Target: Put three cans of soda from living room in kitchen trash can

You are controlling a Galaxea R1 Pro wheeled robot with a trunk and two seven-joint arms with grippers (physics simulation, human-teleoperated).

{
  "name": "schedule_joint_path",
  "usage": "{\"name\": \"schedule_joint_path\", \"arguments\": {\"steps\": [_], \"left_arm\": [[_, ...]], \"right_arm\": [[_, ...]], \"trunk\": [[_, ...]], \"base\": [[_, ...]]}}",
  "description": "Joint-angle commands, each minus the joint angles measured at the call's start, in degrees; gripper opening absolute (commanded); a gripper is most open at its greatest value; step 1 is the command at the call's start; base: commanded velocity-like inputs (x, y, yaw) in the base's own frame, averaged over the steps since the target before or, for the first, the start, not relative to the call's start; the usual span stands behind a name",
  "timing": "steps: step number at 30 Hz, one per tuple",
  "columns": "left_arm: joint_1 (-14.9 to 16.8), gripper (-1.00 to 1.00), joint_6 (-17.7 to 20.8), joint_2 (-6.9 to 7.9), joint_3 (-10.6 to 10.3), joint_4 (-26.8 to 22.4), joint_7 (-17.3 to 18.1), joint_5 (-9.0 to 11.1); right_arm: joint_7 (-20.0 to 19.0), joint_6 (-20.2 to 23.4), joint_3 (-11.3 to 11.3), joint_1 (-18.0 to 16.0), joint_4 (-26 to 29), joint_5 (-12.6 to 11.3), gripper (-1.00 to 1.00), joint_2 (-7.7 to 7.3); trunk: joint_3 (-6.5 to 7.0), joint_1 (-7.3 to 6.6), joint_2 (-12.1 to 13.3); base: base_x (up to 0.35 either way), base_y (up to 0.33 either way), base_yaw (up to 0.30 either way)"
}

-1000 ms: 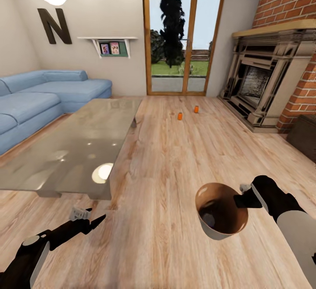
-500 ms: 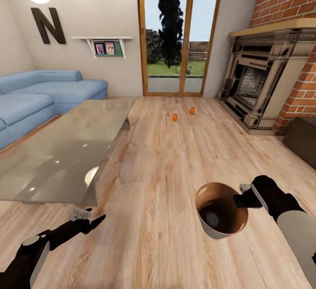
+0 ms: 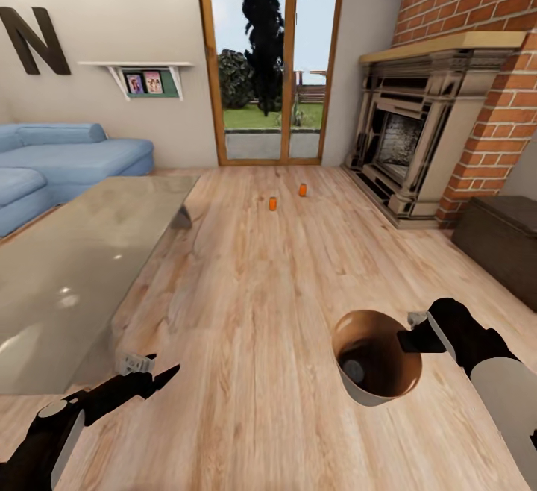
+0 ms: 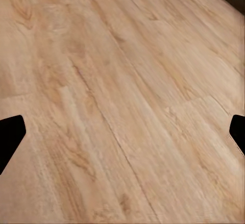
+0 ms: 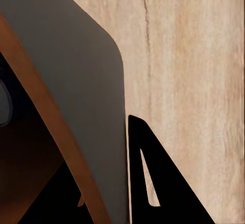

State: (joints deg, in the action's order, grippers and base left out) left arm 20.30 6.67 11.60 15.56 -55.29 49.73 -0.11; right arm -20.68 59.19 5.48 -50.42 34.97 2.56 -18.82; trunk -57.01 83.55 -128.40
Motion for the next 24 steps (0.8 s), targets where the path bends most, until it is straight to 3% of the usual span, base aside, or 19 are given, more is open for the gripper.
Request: {"name": "schedule_joint_path", "arguments": {"steps": [1, 11, 24], "left_arm": [[0.0, 1.0, 0.0, 0.0, 0.0, 0.0, 0.0, -0.01], [0.0, 1.0, 0.01, 0.0, 0.0, 0.01, 0.0, -0.15], [0.0, 1.0, -0.03, 0.0, 0.0, 0.0, 0.16, -0.14]], "right_arm": [[-0.16, 0.13, -0.06, -0.03, 0.01, -0.97, -1.0, 0.01], [-0.15, 0.07, 0.04, -0.03, 0.01, -0.97, -1.0, 0.09], [-0.22, -0.13, 0.17, 0.03, 0.01, -1.05, -1.0, 0.09]], "trunk": [[0.02, 0.0, 0.0], [0.27, 0.0, 0.0], [0.31, 0.0, 0.0]], "base": [[0.259, -0.222, -0.24], [0.264, -0.216, -0.223], [0.271, -0.207, -0.02]]}}
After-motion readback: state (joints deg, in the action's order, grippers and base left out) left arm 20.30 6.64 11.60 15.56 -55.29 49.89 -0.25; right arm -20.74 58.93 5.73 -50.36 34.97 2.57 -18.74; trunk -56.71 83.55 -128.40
